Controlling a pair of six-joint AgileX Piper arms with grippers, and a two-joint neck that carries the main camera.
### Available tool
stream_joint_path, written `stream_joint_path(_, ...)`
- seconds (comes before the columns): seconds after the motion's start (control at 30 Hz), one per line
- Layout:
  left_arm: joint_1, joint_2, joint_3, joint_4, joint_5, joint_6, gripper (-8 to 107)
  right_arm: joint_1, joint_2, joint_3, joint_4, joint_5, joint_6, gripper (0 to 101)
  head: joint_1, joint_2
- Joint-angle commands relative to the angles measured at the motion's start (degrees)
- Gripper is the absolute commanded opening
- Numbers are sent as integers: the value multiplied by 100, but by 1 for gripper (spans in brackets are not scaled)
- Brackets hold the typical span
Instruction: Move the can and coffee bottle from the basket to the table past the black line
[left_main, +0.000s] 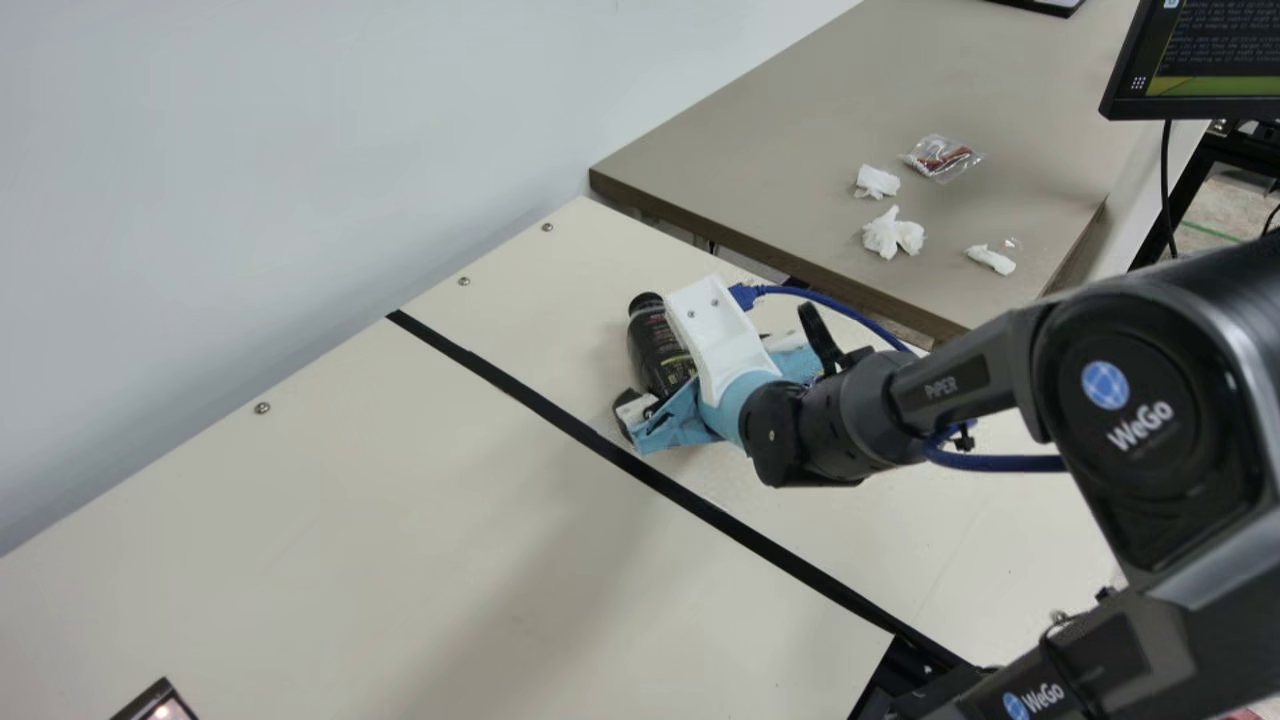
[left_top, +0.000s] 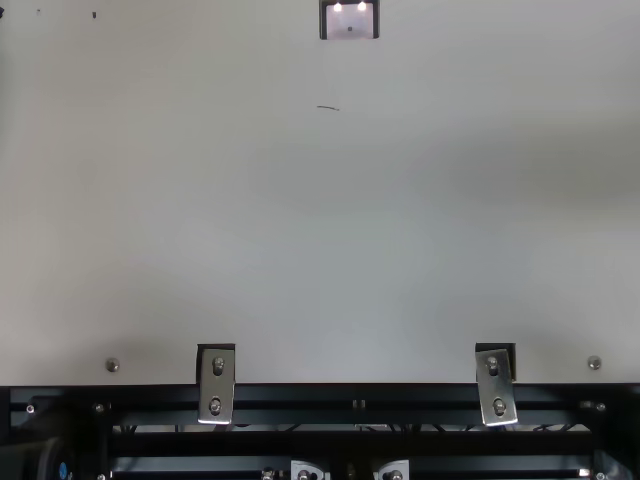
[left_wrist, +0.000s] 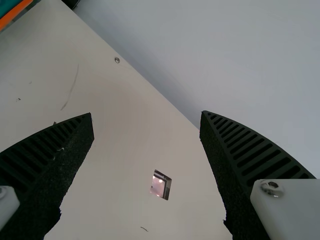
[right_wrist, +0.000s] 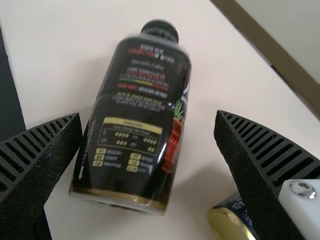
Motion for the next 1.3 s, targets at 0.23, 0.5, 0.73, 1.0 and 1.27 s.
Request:
stream_joint_path(0.23,0,0,0,0,0,0,90,215,-975,-188,573,543,-807,101,-182,-161)
stream_joint_path(0.5,0,0,0,0,0,0,90,350,-1507,-502,1297,1365,-1697,101,-182,-161)
stream_joint_path(0.73,0,0,0,0,0,0,90,475,-1903,-743,1730,2246,-2075,101,-183,-125)
stream_joint_path(1.0,0,0,0,0,0,0,90,666,-2493,-1047,1057,3364,-1309,101,-183,716)
stream_joint_path(1.27,0,0,0,0,0,0,90,1383,-3122,-1554,-332,4560,387,101,-183,2169)
